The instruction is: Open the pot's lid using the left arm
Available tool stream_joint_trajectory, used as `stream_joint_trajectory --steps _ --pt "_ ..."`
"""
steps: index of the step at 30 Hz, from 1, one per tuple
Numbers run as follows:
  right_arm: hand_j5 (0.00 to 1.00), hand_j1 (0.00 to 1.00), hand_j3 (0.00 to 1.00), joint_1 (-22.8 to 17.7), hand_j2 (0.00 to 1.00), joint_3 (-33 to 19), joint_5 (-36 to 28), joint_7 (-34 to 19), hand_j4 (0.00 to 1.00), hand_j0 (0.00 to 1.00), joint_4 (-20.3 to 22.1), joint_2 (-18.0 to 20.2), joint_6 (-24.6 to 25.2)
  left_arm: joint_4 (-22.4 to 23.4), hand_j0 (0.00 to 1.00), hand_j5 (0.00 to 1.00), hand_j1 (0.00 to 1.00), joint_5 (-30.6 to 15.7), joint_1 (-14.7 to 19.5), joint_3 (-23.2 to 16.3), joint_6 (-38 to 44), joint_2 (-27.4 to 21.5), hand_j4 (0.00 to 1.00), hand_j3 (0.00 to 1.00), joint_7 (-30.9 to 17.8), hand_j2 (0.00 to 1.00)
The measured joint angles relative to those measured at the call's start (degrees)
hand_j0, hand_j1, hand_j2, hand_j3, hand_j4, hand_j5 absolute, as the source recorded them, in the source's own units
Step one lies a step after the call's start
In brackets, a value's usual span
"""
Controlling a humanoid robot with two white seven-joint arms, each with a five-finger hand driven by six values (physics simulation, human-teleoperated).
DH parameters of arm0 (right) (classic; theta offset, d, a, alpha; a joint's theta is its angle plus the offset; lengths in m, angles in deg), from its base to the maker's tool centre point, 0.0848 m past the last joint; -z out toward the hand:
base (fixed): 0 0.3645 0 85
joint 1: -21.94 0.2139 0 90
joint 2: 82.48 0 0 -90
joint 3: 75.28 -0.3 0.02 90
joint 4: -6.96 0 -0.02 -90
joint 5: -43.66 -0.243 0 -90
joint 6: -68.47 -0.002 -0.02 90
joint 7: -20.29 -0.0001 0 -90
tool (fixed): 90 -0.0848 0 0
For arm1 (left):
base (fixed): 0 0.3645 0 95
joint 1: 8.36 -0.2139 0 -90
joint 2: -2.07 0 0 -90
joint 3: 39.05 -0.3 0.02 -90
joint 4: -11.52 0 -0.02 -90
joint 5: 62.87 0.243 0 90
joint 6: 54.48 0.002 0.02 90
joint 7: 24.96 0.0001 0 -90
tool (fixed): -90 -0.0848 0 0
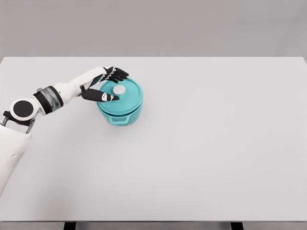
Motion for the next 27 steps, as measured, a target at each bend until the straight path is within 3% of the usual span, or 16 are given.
stream_joint_trajectory --steps 9,27 --pt "1.00 1.00 1.00 0.00 1.00 0.00 0.00 0.00 1.00 1.00 0.00 0.00 0.00 -1.27 0.75 0.75 0.75 3.58 -1.23 2.64 -0.23 0.58 0.75 0.75 0.00 0.75" --pt "1.00 1.00 1.00 0.00 1.00 0.00 0.00 0.00 1.00 1.00 0.00 0.00 -0.02 -1.90 0.74 0.74 0.74 5.52 -1.67 3.04 -2.76 0.97 0.74 0.74 0.00 0.74"
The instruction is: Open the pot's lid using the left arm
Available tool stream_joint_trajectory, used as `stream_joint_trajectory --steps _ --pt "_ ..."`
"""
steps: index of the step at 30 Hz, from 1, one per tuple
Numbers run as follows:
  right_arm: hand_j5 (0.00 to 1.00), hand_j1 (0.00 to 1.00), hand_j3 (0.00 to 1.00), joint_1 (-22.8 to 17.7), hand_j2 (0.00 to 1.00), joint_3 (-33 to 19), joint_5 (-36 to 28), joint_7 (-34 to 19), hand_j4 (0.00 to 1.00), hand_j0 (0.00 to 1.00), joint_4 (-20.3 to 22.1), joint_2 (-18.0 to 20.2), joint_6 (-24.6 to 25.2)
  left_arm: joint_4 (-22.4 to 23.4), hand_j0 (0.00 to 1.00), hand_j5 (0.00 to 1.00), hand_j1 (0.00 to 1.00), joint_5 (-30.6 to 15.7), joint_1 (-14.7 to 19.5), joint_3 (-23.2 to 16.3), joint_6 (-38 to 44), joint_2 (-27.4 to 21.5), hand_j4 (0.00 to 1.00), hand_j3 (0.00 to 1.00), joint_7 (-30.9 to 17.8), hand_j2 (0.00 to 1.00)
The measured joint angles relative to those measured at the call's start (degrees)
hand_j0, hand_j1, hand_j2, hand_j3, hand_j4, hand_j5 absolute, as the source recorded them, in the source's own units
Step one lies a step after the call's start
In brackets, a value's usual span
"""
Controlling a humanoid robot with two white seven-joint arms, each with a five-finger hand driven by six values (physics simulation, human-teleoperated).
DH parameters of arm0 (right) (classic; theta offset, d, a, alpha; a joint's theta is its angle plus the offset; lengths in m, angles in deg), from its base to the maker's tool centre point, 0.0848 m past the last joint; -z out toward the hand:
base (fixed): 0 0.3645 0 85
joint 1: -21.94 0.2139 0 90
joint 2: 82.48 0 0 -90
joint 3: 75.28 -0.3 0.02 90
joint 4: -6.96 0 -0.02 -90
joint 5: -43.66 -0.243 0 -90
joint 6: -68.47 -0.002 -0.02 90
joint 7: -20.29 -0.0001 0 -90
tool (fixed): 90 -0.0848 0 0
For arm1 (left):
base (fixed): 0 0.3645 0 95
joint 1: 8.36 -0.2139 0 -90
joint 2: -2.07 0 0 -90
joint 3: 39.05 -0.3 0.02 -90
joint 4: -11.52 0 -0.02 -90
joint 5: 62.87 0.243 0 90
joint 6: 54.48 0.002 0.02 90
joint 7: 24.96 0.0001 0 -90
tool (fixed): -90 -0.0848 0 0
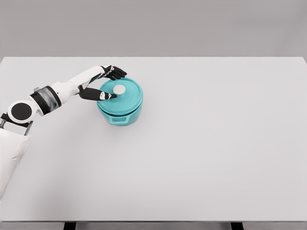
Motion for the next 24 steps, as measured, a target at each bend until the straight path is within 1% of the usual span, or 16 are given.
stream_joint_trajectory --steps 24 --pt "1.00 1.00 1.00 0.00 1.00 0.00 0.00 0.00 1.00 1.00 0.00 0.00 0.02 1.65 0.73 0.73 0.73 1.36 -0.18 -0.07 -1.27 0.83 0.73 0.73 0.00 0.73"
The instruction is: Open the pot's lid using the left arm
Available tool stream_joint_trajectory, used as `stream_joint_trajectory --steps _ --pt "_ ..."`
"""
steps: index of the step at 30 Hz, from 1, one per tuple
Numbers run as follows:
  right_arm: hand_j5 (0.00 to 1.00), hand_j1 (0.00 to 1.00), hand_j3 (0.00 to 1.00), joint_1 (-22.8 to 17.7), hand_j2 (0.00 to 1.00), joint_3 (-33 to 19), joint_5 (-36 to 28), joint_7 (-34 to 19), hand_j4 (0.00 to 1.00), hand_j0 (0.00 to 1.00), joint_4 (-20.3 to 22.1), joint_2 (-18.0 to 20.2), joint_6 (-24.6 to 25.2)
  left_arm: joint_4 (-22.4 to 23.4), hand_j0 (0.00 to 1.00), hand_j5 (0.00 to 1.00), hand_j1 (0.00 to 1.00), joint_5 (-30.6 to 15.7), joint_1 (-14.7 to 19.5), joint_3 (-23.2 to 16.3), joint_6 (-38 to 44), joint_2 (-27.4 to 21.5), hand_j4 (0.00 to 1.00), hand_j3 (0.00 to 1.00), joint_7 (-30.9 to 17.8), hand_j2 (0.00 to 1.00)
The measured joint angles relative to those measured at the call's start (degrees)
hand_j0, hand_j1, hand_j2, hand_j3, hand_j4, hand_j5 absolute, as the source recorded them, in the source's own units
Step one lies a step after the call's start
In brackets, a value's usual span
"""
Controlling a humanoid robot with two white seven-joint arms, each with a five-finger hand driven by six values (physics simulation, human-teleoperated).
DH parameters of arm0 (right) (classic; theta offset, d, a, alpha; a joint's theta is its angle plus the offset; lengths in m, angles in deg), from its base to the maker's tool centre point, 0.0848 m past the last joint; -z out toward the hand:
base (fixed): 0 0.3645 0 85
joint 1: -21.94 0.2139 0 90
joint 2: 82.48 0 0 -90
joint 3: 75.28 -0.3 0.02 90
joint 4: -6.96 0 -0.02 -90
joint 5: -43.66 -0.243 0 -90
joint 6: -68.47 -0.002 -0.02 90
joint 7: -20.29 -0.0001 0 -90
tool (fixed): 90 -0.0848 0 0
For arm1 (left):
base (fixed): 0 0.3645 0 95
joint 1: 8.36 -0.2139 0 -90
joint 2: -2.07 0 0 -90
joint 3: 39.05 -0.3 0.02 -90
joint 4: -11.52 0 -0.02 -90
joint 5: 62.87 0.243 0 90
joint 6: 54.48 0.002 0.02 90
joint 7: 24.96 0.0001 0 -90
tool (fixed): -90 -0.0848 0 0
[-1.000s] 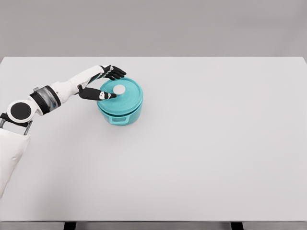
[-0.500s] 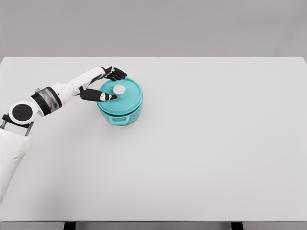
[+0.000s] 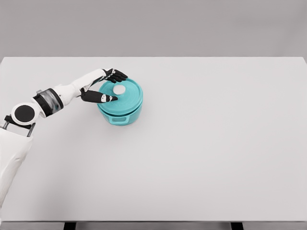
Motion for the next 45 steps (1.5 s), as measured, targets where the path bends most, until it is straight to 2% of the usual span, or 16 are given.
stream_joint_trajectory --steps 11,29,37,45 --pt "1.00 1.00 1.00 0.00 1.00 0.00 0.00 0.00 1.00 1.00 0.00 0.00 -0.02 0.00 0.67 0.67 0.67 0.05 -0.18 0.06 -0.07 0.19 0.67 0.67 0.00 0.67" --pt "1.00 1.00 1.00 0.00 1.00 0.00 0.00 0.00 1.00 1.00 0.00 0.00 -0.02 -0.26 0.67 0.67 0.67 0.04 -0.35 0.01 -0.08 0.42 0.67 0.67 0.00 0.67" --pt "1.00 1.00 1.00 0.00 1.00 0.00 0.00 0.00 1.00 1.00 0.00 0.00 0.00 -0.47 0.58 0.58 0.58 0.05 -0.79 0.08 -0.55 0.43 0.58 0.58 0.02 0.58" --pt "1.00 1.00 1.00 0.00 1.00 0.00 0.00 0.00 1.00 1.00 0.00 0.00 -0.02 -0.53 0.55 0.55 0.55 -0.03 -0.79 0.09 -1.18 0.43 0.55 0.55 0.01 0.55"
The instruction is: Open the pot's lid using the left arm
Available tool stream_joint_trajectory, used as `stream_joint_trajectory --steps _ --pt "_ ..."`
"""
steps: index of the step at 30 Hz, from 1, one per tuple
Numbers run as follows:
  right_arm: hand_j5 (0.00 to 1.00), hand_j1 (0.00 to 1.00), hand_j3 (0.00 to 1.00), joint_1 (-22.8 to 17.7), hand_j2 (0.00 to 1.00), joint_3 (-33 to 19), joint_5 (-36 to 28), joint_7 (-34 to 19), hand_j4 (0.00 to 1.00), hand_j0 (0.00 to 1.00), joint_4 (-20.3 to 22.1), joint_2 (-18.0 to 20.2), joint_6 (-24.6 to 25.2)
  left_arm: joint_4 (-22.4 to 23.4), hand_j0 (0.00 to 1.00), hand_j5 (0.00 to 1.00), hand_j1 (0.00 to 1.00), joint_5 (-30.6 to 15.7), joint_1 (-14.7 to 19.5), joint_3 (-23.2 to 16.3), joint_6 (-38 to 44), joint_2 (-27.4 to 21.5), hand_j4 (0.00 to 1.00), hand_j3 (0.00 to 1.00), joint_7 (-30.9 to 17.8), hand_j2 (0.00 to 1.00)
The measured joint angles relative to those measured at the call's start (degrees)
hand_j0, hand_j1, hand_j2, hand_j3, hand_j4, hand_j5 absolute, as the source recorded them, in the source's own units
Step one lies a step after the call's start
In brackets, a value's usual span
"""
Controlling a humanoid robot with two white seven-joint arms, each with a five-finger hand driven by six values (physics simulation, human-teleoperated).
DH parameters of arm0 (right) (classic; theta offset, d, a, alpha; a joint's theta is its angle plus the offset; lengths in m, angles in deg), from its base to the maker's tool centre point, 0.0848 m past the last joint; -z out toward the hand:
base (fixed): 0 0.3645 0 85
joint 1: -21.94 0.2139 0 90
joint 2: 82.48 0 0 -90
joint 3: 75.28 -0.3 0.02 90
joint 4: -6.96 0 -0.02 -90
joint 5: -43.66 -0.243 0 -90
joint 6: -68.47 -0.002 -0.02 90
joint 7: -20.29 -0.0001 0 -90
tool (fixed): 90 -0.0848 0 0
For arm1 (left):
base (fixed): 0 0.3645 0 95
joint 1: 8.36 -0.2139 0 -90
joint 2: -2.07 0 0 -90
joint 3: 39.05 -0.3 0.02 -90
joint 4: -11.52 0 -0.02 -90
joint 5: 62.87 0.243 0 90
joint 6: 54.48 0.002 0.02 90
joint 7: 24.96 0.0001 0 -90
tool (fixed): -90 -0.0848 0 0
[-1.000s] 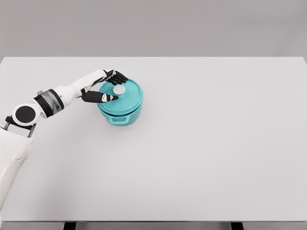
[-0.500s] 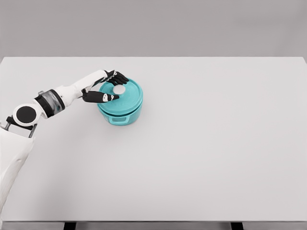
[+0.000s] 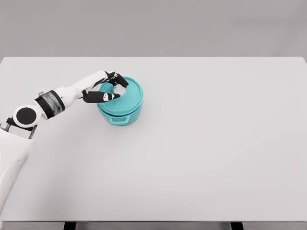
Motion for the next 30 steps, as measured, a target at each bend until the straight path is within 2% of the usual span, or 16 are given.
stream_joint_trajectory --steps 30 --pt "1.00 1.00 1.00 0.00 1.00 0.00 0.00 0.00 1.00 1.00 0.00 0.00 0.02 -2.92 0.52 0.52 0.52 -0.23 0.44 0.38 0.62 -0.63 0.52 0.52 -0.02 0.52"
